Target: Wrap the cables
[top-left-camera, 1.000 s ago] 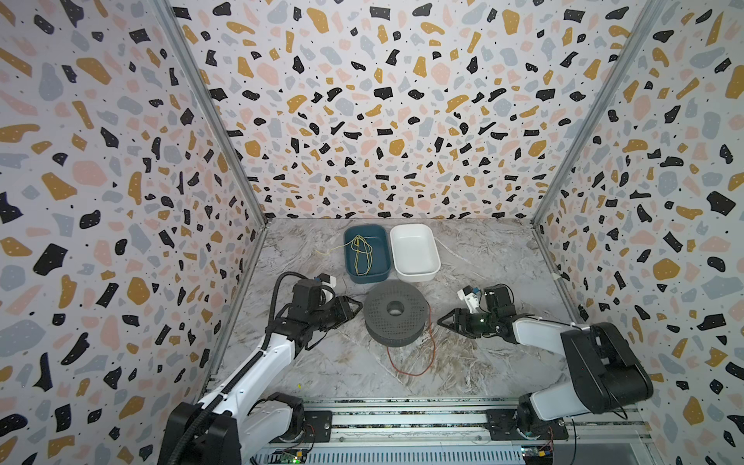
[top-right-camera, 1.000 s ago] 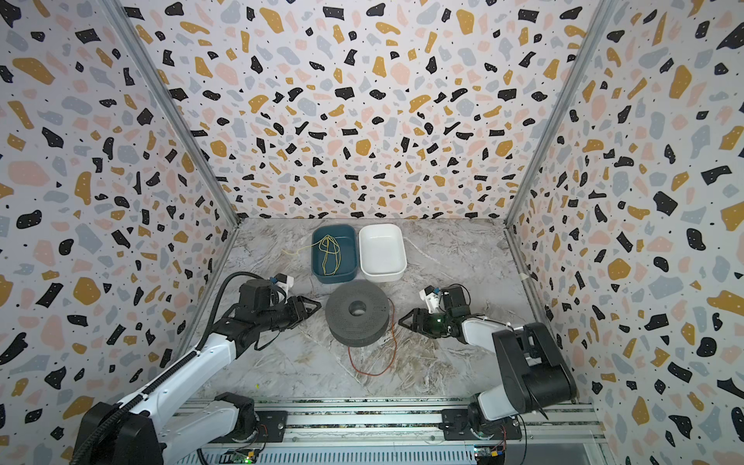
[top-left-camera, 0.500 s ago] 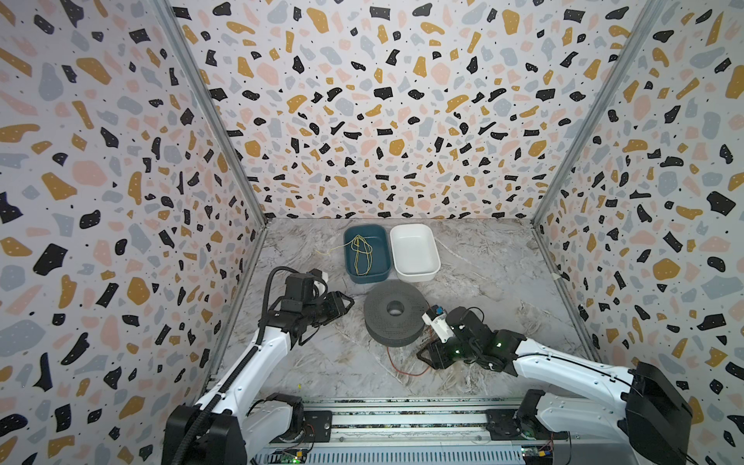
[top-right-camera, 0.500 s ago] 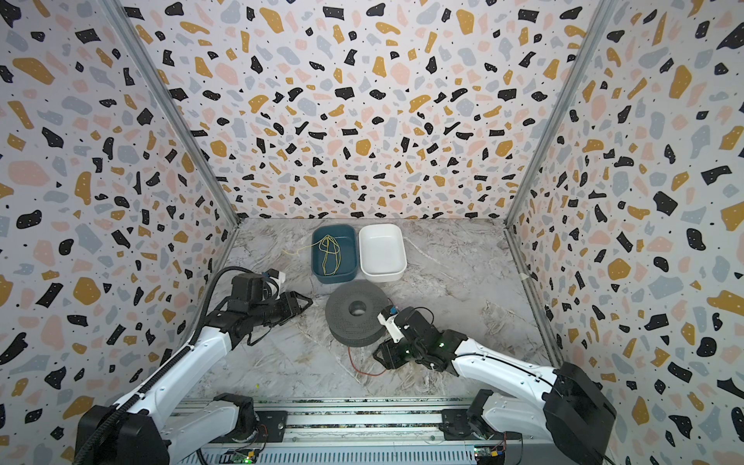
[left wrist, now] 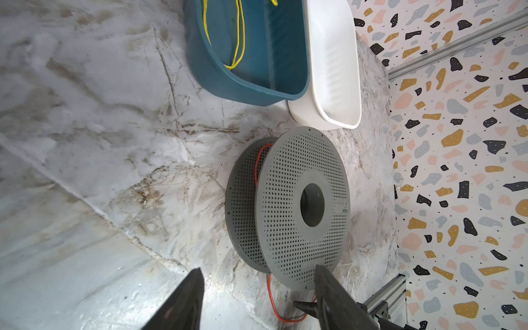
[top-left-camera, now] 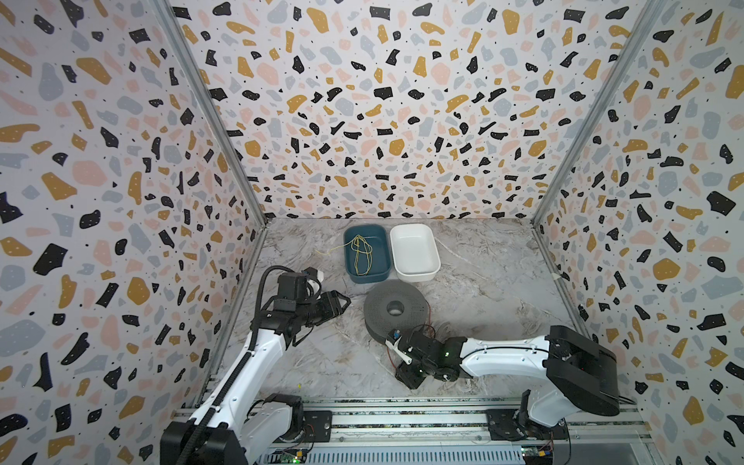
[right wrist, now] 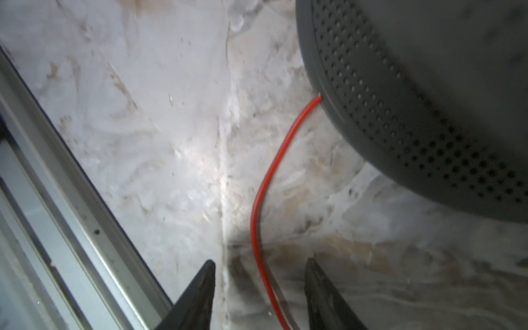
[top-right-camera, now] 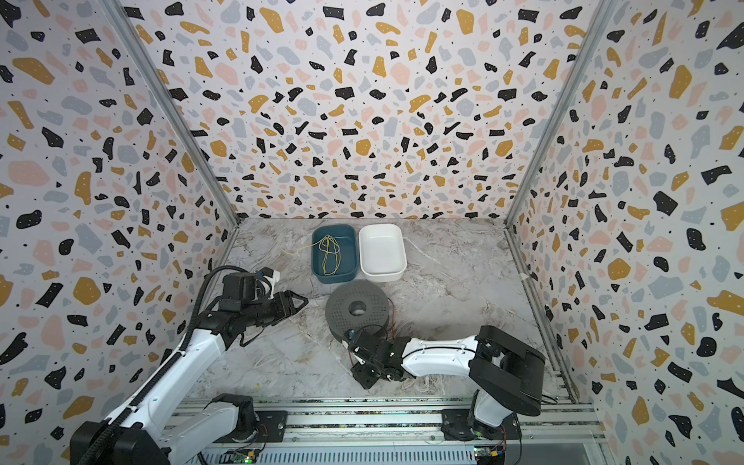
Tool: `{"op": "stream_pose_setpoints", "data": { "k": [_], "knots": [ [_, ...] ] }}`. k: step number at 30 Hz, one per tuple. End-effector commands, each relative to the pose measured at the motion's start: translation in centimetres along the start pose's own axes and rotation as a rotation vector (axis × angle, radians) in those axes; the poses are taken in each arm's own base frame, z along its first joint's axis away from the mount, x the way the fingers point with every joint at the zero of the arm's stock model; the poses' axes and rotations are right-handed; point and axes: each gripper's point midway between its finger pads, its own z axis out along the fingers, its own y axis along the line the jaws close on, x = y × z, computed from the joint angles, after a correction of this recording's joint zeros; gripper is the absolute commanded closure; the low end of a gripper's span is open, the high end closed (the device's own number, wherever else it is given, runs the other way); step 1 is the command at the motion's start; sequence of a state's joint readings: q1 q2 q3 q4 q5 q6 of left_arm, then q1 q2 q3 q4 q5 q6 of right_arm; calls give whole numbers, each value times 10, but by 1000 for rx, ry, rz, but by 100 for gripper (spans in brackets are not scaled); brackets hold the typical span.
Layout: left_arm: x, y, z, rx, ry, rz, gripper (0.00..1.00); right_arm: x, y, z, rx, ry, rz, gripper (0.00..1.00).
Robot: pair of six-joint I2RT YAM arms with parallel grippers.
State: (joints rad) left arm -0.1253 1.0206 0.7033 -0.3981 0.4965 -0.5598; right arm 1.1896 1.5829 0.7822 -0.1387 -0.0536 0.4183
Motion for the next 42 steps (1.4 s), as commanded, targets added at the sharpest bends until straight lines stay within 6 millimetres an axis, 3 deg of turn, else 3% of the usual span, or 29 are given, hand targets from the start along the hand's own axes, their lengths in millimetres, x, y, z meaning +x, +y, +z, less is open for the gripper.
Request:
{"op": "stream_pose_setpoints", "data": {
  "k": [1, 6, 13, 19, 21, 32, 42],
  "knots": [
    [-3, -7, -4, 31, -11, 27, 38, -9, 4, 4, 34, -14, -47, 50],
    [-3, -6, -5, 28, -10, 27, 38, -9, 3, 18, 81, 22, -66, 56],
    [0, -4, -7, 24, -8, 25, 38, 5, -3, 32, 144, 72, -71, 76],
    [2, -2, -6, 25, -3, 23, 38, 5, -3, 34, 174, 74, -70, 100],
    [2, -3, -7, 26, -4, 24, 38, 2, -2, 33, 178, 69, -66, 100],
    [10, -6, -8, 102, -1, -11, 43, -70, 27, -5, 106, -84, -26, 100],
    [20, -5, -1, 157, 3, -52, 44, -125, 27, -13, 25, -171, 47, 100]
  ]
}}
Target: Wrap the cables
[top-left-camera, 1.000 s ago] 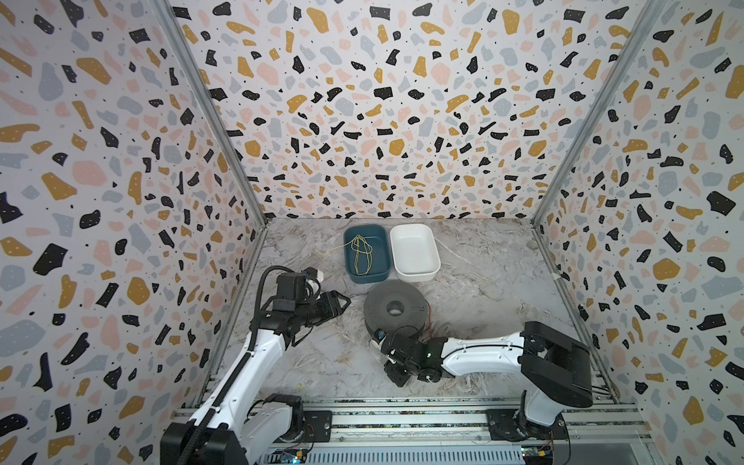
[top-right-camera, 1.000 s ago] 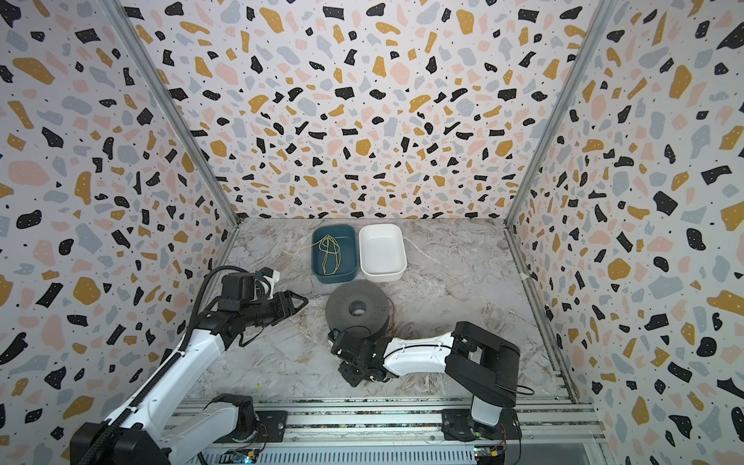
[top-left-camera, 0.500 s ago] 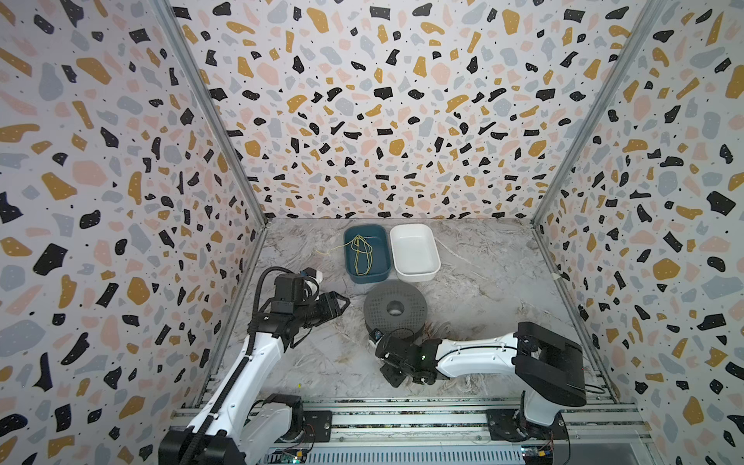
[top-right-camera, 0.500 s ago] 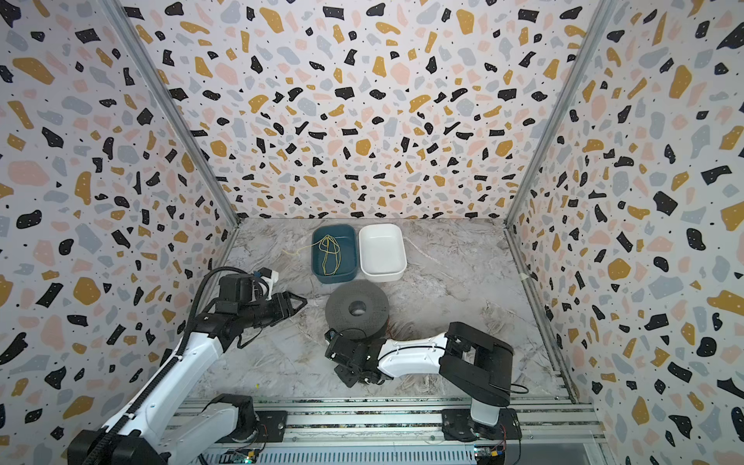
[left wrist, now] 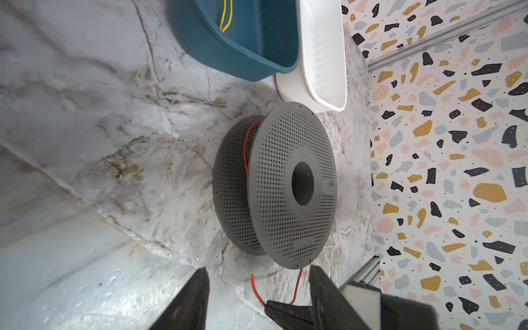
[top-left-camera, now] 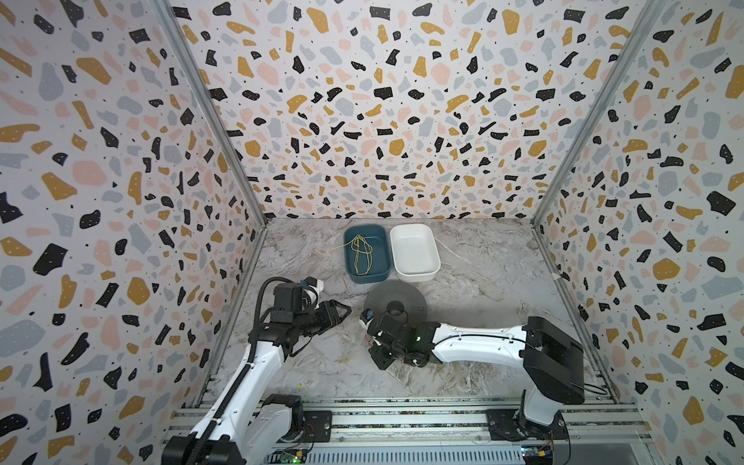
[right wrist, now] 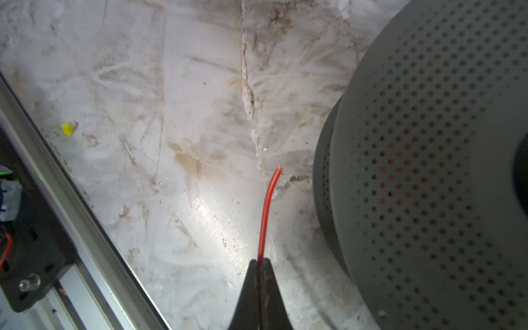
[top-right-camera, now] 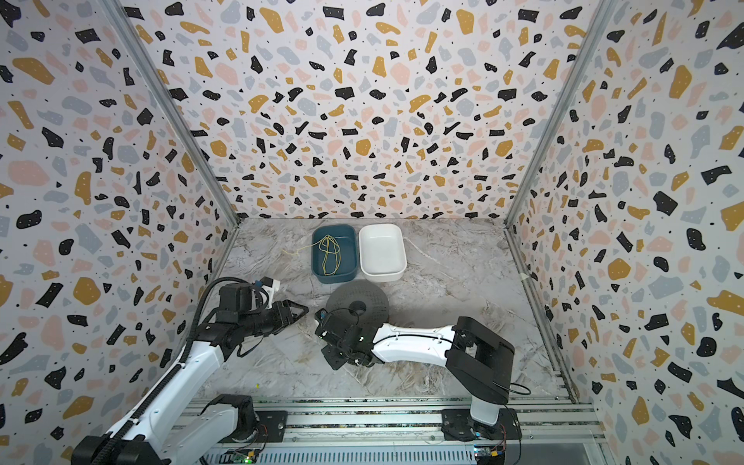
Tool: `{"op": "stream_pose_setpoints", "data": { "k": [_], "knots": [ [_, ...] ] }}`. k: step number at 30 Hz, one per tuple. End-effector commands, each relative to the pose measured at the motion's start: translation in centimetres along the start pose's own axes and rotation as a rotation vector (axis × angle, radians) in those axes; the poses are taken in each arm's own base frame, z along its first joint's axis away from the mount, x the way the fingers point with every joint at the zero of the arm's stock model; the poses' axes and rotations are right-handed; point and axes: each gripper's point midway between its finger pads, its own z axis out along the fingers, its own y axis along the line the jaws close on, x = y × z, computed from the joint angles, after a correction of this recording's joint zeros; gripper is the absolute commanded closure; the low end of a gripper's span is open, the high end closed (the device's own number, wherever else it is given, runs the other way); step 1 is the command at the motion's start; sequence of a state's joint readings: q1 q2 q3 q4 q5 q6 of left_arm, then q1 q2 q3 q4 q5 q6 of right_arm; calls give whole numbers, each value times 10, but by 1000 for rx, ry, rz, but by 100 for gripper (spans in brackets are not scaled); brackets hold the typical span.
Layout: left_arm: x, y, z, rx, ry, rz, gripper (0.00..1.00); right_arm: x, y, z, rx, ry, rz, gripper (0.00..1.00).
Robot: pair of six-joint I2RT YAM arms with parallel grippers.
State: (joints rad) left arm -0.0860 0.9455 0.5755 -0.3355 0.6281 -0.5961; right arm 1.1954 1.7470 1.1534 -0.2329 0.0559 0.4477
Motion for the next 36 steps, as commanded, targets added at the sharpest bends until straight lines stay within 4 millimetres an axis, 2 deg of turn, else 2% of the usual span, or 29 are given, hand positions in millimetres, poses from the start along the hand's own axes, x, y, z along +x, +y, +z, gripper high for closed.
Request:
{"op": "stream_pose_setpoints", "data": {
  "k": [1, 6, 17, 27, 36],
  "knots": [
    [-7, -10, 0, 61, -31, 6, 44, -29, 4, -5, -39, -36, 36, 100],
    [-17, -16, 1, 93, -72, -6, 44, -59, 0, -2, -63, -69, 62, 100],
    [-35, -13, 16, 101, -86, -78, 50, -99, -11, 2, -64, -160, 87, 100],
    [-54, -11, 37, 97, -87, -94, 56, -125, -20, 3, -83, -214, 94, 100],
    [-70, -13, 47, 95, -107, -104, 66, -136, -25, 12, -104, -225, 93, 100]
  ]
}}
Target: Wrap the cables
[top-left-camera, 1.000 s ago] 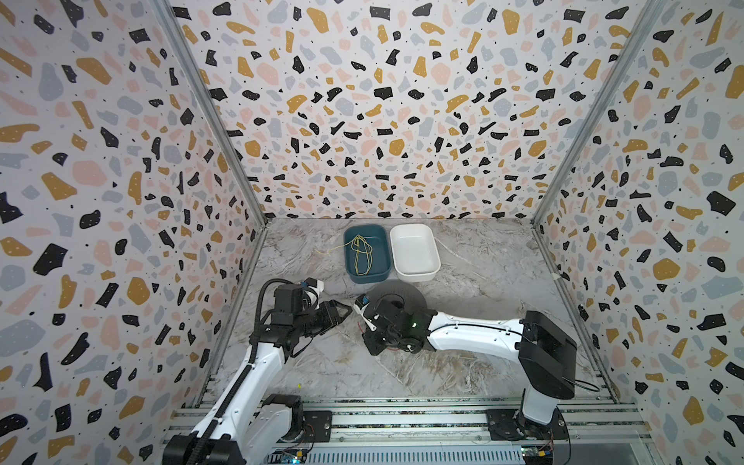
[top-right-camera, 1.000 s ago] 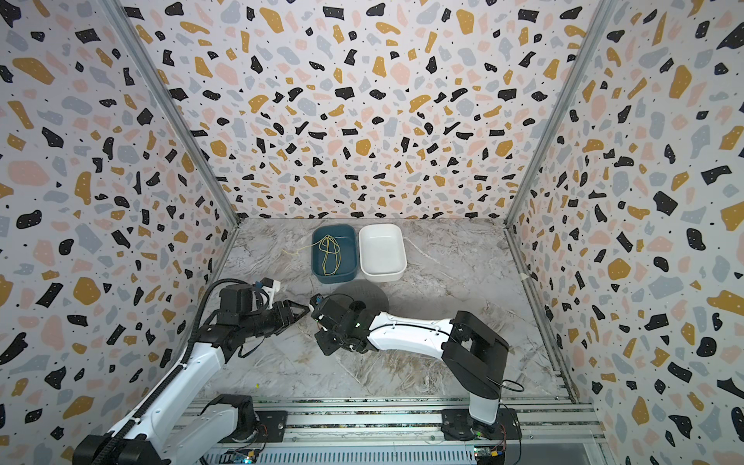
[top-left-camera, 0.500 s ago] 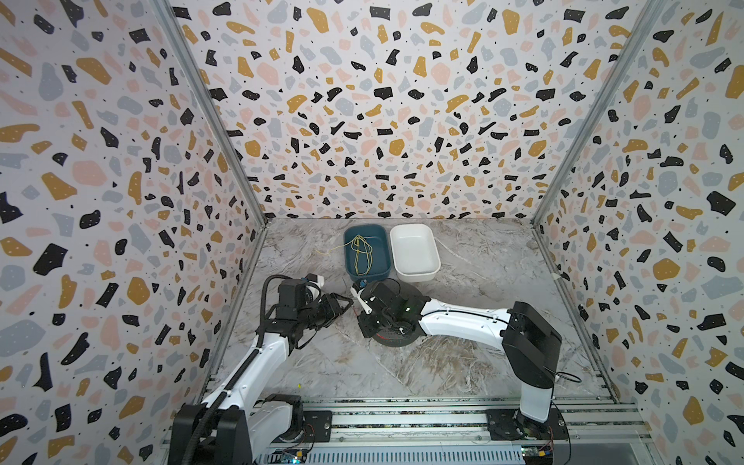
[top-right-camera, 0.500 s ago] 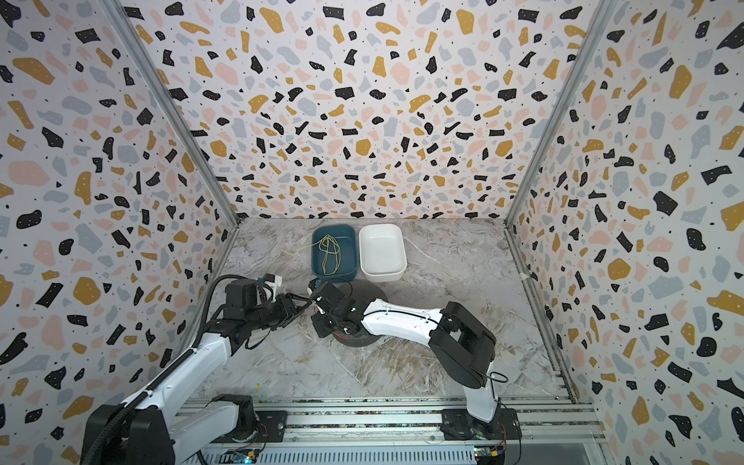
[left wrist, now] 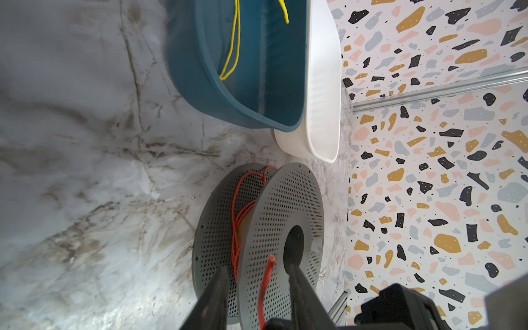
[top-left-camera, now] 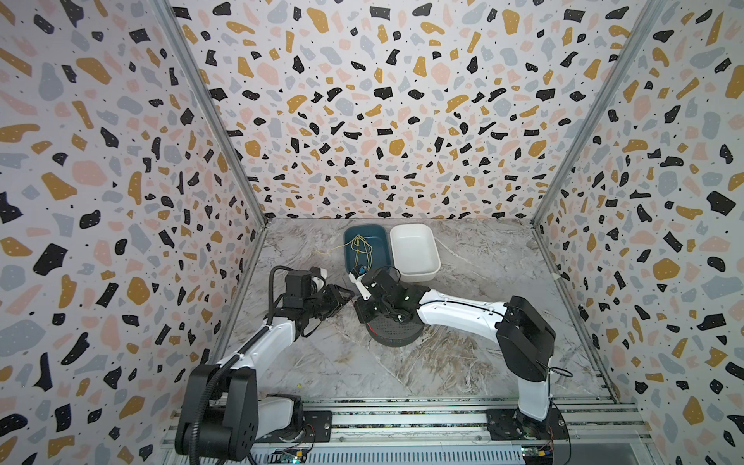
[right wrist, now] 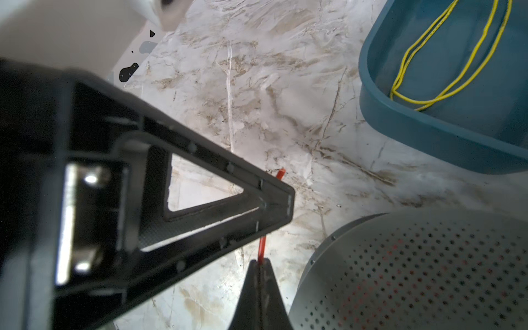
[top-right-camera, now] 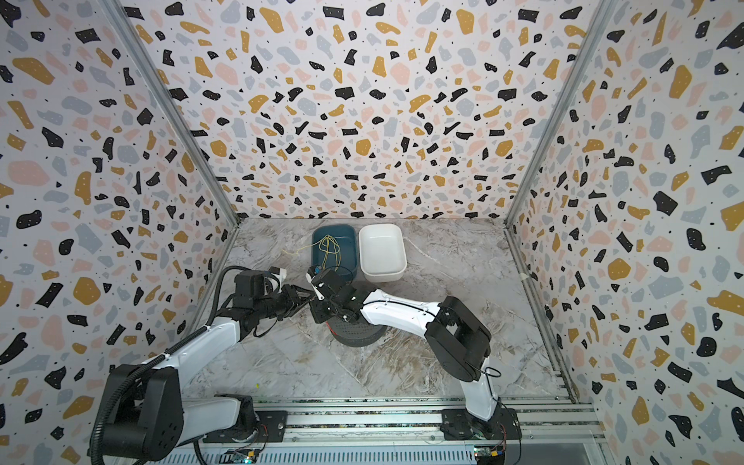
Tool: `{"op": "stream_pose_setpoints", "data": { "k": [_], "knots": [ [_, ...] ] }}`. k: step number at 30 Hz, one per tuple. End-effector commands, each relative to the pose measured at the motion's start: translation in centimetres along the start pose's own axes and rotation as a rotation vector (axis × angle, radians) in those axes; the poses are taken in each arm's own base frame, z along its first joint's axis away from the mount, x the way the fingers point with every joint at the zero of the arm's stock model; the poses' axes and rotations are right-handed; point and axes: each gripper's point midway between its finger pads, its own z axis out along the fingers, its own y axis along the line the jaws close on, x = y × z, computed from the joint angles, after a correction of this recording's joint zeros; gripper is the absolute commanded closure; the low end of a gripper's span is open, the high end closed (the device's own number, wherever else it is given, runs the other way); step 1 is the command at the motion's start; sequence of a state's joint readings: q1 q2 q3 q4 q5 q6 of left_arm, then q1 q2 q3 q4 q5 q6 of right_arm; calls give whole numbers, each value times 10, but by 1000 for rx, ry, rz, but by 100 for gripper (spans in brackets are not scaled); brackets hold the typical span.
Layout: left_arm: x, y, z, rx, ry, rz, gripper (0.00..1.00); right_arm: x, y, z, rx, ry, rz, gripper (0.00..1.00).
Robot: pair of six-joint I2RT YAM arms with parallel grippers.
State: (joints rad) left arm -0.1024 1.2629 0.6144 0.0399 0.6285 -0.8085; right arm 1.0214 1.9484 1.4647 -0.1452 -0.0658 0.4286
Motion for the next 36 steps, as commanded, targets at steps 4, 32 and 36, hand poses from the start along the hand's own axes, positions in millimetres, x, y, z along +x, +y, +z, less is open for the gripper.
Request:
{"op": "stream_pose_setpoints", "data": {
  "k": [4, 32, 36],
  "knots": [
    [-20, -23, 5, 40, -42, 45, 73, -24, 8, -3, -40, -50, -16, 100],
    [-8, 15, 4, -163, -5, 110, 49, -25, -2, -6, -28, -84, 15, 100],
    [-10, 11, 12, -108, -14, 73, 54, -24, 2, -7, -49, -98, 20, 100]
  ]
}}
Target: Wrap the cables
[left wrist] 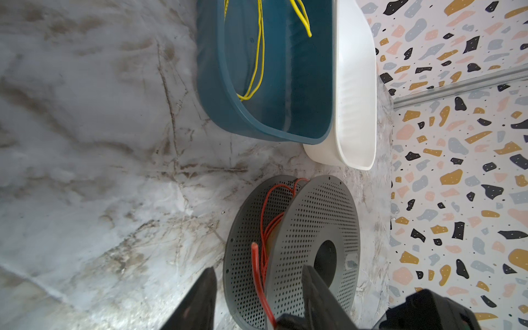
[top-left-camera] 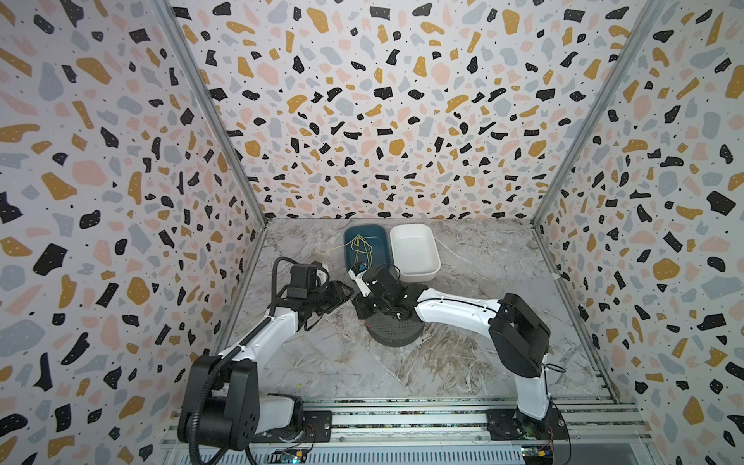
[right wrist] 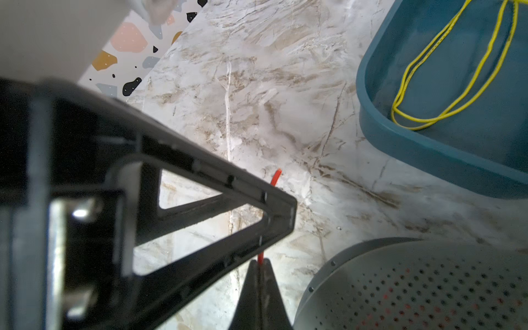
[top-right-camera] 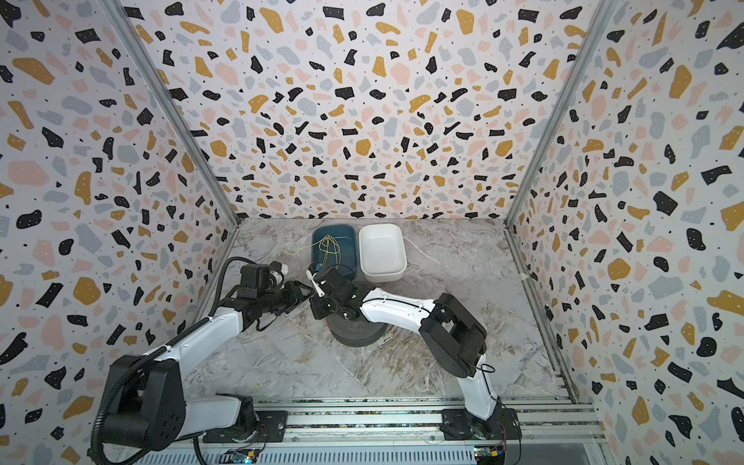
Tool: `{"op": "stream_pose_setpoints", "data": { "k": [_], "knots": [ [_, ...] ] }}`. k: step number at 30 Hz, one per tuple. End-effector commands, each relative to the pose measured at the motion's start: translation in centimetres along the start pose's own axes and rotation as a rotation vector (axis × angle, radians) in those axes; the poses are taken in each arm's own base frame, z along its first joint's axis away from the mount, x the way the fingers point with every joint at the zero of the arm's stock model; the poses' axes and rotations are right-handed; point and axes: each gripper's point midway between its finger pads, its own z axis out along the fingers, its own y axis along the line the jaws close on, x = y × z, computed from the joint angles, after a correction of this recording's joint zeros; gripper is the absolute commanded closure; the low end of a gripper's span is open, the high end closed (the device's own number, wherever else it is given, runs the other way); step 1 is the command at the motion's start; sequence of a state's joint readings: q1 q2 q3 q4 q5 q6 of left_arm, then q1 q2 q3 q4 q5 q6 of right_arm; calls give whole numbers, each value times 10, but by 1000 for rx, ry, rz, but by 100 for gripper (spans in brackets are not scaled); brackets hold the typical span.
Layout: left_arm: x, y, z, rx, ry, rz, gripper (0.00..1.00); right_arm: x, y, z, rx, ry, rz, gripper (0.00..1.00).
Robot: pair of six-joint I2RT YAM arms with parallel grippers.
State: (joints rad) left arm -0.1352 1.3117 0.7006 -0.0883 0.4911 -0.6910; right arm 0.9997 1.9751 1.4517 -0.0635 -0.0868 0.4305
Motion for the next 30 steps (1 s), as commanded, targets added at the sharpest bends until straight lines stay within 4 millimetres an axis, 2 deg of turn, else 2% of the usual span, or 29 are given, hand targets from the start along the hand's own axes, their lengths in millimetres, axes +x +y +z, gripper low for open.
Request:
{"op": "stream_pose_setpoints", "data": {
  "k": [1, 6, 10, 18, 19, 23, 25, 27, 30],
  "knots": [
    [-2, -4, 7, 43, -6, -21, 56, -17, 9, -16, -32, -59, 9, 100],
    [-6, -9, 16, 51, -5, -24, 78, -18, 11, -16, -38, -67, 12, 100],
    [-3, -6, 23, 30, 10, -15, 100, -19, 11, -13, -46, -67, 16, 100],
    [-6, 10, 32, -54, 20, 22, 100, -14, 4, -7, -58, -40, 27, 100],
    [-8, 9, 33, -56, 20, 30, 100, -14, 3, -7, -66, -35, 29, 98],
    [-21, 4, 36, -78, 10, 99, 100, -21, 0, -18, -116, -40, 40, 65],
    [-26, 0, 37, -90, 11, 148, 100, -27, 0, -25, -161, -39, 42, 53],
    [-30, -6, 39, -97, 16, 203, 100, -31, -3, -31, -203, -28, 51, 48],
    [-36, -11, 43, -99, 18, 259, 100, -34, -9, -38, -267, -12, 43, 47]
  ]
}}
